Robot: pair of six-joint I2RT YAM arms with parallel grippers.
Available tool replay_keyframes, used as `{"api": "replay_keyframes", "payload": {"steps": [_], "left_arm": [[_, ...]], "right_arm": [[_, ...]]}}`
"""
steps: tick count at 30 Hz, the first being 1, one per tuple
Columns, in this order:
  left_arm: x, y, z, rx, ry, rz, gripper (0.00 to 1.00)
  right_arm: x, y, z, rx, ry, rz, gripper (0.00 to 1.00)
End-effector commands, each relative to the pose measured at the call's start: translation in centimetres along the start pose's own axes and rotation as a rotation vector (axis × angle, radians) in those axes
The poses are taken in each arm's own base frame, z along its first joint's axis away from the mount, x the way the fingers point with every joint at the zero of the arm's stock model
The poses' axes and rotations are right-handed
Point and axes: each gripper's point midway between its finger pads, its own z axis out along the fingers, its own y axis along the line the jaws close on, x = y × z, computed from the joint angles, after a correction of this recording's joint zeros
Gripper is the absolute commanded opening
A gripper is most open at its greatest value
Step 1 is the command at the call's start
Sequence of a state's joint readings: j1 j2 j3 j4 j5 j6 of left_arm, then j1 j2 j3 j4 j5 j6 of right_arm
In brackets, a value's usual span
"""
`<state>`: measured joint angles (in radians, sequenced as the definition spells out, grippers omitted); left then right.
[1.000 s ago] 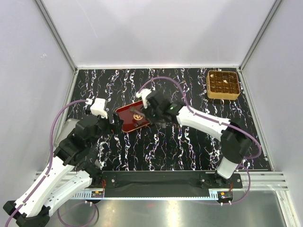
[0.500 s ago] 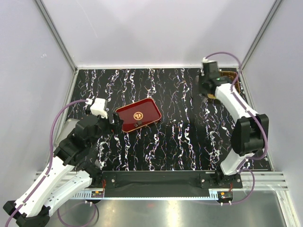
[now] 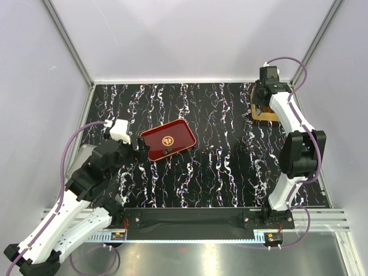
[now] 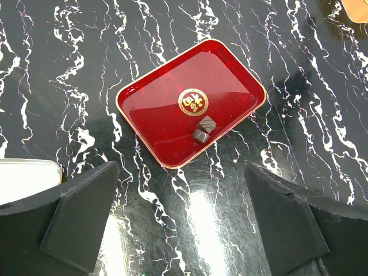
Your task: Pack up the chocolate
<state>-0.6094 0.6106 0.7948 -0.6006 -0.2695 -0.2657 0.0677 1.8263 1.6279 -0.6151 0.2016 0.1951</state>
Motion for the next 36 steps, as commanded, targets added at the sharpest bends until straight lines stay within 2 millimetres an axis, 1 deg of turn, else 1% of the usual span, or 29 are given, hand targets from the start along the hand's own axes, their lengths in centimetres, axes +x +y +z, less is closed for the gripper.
{"api": "replay_keyframes", "payload": {"steps": [1,6,9,13,14,18,21,23,25,30,31,33,34,35,36], "left_arm": [[-1.1,0.0,0.1,-0.004,-0.043,-0.006,0.99],[-1.1,0.0,0.1,-0.004,-0.043,-0.006,0.99],[-1.1,0.0,0.1,-0.002,-0.041,-0.005,0.99],[-1.1,-0.1,0.2,-0.002,-0.041,-0.005,0.99],[-1.1,0.0,0.2,-0.005,-0.038,-0.004,0.99],[-1.1,0.1,0.1,-0.009,-0.04,-0.005,0.99],[-1.0,0.0,0.2,-0.008,-0.036,-0.004,0.99],[-1.0,0.0,0.2,-0.007,-0.036,-0.004,0.99],[-1.0,0.0,0.3,-0.006,-0.034,-0.003,0.99],[-1.0,0.0,0.2,-0.005,-0.037,-0.004,0.99],[-1.1,0.0,0.2,-0.005,-0.038,-0.004,0.99],[-1.1,0.0,0.1,-0.007,-0.042,-0.005,0.99],[-1.2,0.0,0.1,-0.005,-0.044,-0.006,0.99],[-1.2,0.0,0.1,-0.006,-0.046,-0.007,0.99],[-1.2,0.0,0.0,-0.006,-0.046,-0.007,0.99]], "right_arm": [[-2.7,-1.3,-0.3,0.047,-0.065,0.032,0.35],[-2.1,-1.9,0.5,0.069,-0.052,0.034,0.36],[-2.1,-2.5,0.8,0.095,-0.059,0.029,0.36],[-2.2,-2.7,1.5,0.099,-0.054,0.021,0.37],[-2.4,-2.7,1.7,0.094,-0.057,0.02,0.37],[-2.2,-2.4,2.3,0.09,-0.042,0.014,0.4],[-2.2,-2.3,2.4,0.082,-0.042,0.02,0.43],[-2.4,-2.3,2.2,0.084,-0.048,0.02,0.45],[-2.9,-2.5,1.8,0.09,-0.06,0.016,0.45],[-4.1,-2.1,-0.2,0.058,-0.081,0.037,0.45],[-4.3,-1.4,-0.9,0.025,-0.085,0.043,0.45],[-4.0,-0.6,-1.6,-0.017,-0.076,0.05,0.45],[-4.1,0.8,-2.8,-0.058,-0.088,0.042,0.45],[-3.4,1.5,-3.0,-0.07,-0.08,0.028,0.45],[-3.1,2.3,-3.6,-0.083,-0.085,0.012,0.45]]}}
